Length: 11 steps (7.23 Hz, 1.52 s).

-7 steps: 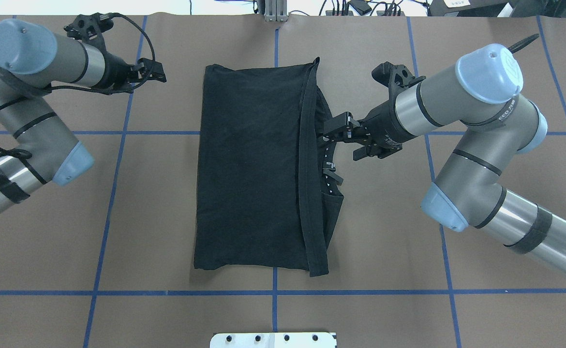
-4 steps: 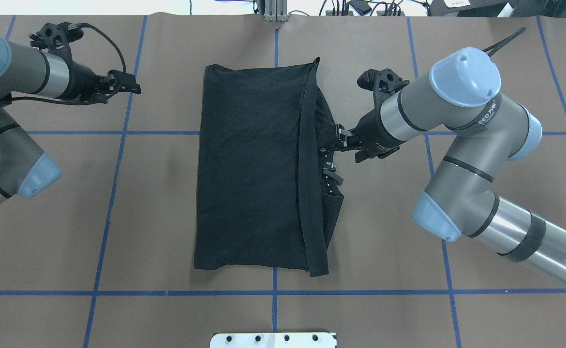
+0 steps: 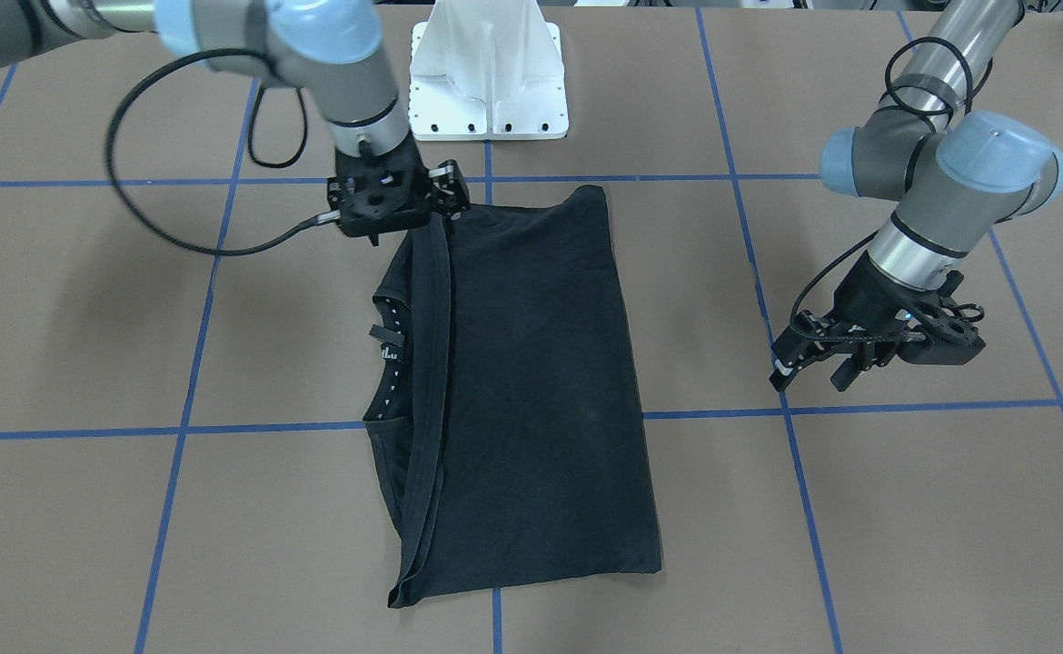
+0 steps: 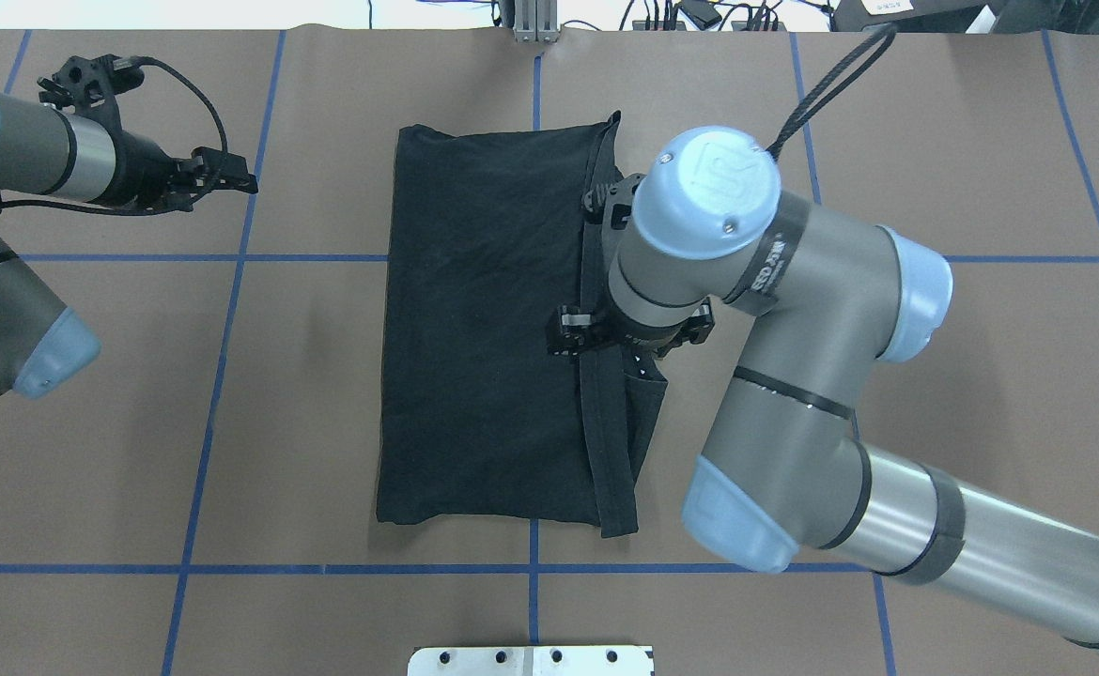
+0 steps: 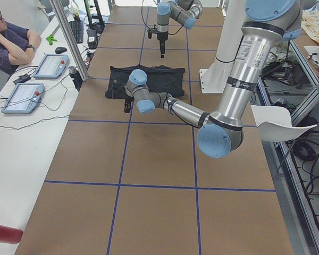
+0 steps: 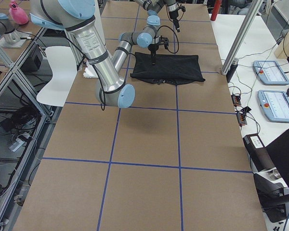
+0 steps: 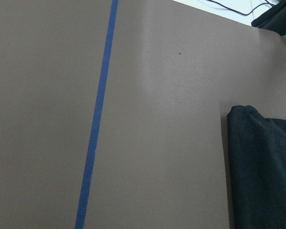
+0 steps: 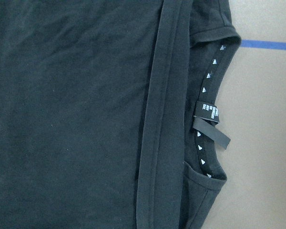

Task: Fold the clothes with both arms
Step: 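Press the folded edge flat with the right gripper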

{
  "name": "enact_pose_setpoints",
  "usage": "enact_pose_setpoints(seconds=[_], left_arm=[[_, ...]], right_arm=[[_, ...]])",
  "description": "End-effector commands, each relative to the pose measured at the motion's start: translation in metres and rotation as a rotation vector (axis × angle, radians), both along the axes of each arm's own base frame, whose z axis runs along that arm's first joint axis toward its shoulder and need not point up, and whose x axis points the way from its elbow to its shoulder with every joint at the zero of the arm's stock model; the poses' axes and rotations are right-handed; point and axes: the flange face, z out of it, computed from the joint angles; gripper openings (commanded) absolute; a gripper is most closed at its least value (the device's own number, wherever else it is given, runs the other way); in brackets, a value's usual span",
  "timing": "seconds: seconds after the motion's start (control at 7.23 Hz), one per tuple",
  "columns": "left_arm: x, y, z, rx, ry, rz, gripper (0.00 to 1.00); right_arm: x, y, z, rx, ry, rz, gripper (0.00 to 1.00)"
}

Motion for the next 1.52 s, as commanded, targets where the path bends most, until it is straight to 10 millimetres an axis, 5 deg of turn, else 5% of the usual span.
enact_pose_setpoints(seconds=[0.0, 0.69, 1.38], left_arm=[[-0.002, 0.003, 0.002, -0.001, 0.000, -0.001, 1.00], [-0.002, 0.003, -0.002, 0.003, 0.003, -0.007, 1.00], [0.003, 0.005, 0.001, 0.000, -0.001, 0.000, 1.00]], right_arm=[[-0.031, 0.039, -0.011, 0.012, 0.081, -0.053, 1.00], [-0.087, 0.057, 0.037, 0.021, 0.207, -0.139, 0.99], [-0.102, 0.056, 0.050, 0.159, 0.201, -0.266, 0.99]])
